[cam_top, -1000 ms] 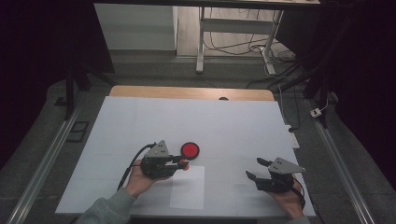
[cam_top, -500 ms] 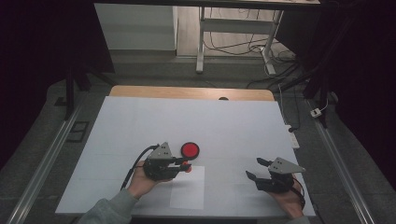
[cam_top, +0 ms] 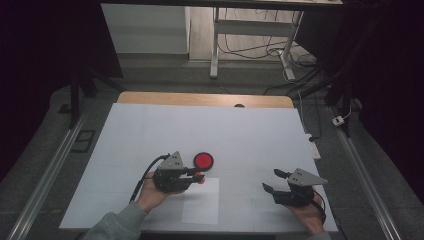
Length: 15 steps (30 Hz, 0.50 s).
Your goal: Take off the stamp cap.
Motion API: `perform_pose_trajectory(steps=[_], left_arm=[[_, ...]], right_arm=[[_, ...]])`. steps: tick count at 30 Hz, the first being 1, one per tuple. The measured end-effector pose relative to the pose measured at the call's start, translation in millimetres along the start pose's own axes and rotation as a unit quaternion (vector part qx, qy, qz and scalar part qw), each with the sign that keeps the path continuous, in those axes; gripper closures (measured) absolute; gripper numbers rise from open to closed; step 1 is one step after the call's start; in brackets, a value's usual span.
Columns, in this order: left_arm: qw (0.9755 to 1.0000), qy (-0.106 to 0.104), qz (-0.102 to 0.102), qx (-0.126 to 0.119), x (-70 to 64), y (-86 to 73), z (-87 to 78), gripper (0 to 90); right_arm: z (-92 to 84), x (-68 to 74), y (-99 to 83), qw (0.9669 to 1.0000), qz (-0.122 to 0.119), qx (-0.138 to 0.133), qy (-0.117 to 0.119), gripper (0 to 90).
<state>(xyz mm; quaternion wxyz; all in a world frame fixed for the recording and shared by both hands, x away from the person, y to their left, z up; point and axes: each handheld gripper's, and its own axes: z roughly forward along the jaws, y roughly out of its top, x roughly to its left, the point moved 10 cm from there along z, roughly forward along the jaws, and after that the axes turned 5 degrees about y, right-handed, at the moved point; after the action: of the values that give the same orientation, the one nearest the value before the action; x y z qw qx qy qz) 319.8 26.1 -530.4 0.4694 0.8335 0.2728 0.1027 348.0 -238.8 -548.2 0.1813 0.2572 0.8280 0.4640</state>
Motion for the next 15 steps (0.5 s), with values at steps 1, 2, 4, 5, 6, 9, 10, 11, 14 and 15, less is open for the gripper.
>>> perform_pose_trajectory(steps=[1, 2, 4, 5, 6, 9, 10, 11, 14, 15], left_arm=[[1.0, 0.001, 0.0, 0.001, 0.6, -0.2, 0.2, 72.3], [1.0, 0.001, -0.001, 0.001, 1.1, -0.5, 0.4, 72.4], [1.0, 0.002, -0.002, 0.001, 2.2, -0.6, 0.6, 72.4], [1.0, 0.002, -0.002, 0.001, 2.6, -0.5, 0.6, 72.3], [1.0, 0.002, -0.003, 0.001, 2.8, -0.5, 0.4, 72.4], [1.0, 0.002, -0.003, 0.0, 3.6, -0.4, 0.2, 72.3], [1.0, 0.002, -0.004, 0.0, 3.7, -0.3, 0.0, 72.4], [1.0, 0.002, -0.004, -0.001, 3.7, -0.3, -0.1, 72.3], [1.0, 0.002, -0.005, -0.001, 4.2, 0.0, -0.1, 72.3], [1.0, 0.002, -0.005, -0.001, 4.3, 0.0, 0.1, 72.3]], right_arm=[[0.3, 1.8, 1.6, 1.0, 0.003, -0.003, 0.006, 32.0], [0.2, 2.5, 2.7, 1.0, 0.005, -0.004, 0.005, 32.0], [1.0, 4.1, 4.9, 0.9999, 0.005, -0.007, 0.008, 32.0], [2.4, 5.1, 6.2, 0.9999, 0.004, -0.01, 0.01, 32.0], [2.3, 4.8, 5.8, 1.0, 0.003, -0.005, 0.005, 32.1], [5.1, 6.9, 6.6, 0.9999, 0.001, -0.004, 0.011, 32.0], [5.6, 7.6, 6.6, 0.9999, 0.003, -0.003, 0.011, 32.1], [6.7, 8.4, 7.6, 0.9999, 0.001, -0.006, 0.012, 32.1], [8.5, 10.6, 9.3, 0.9999, 0.001, -0.004, 0.013, 32.2], [9.7, 11.5, 10.4, 0.9999, 0.0, -0.005, 0.015, 32.2]])
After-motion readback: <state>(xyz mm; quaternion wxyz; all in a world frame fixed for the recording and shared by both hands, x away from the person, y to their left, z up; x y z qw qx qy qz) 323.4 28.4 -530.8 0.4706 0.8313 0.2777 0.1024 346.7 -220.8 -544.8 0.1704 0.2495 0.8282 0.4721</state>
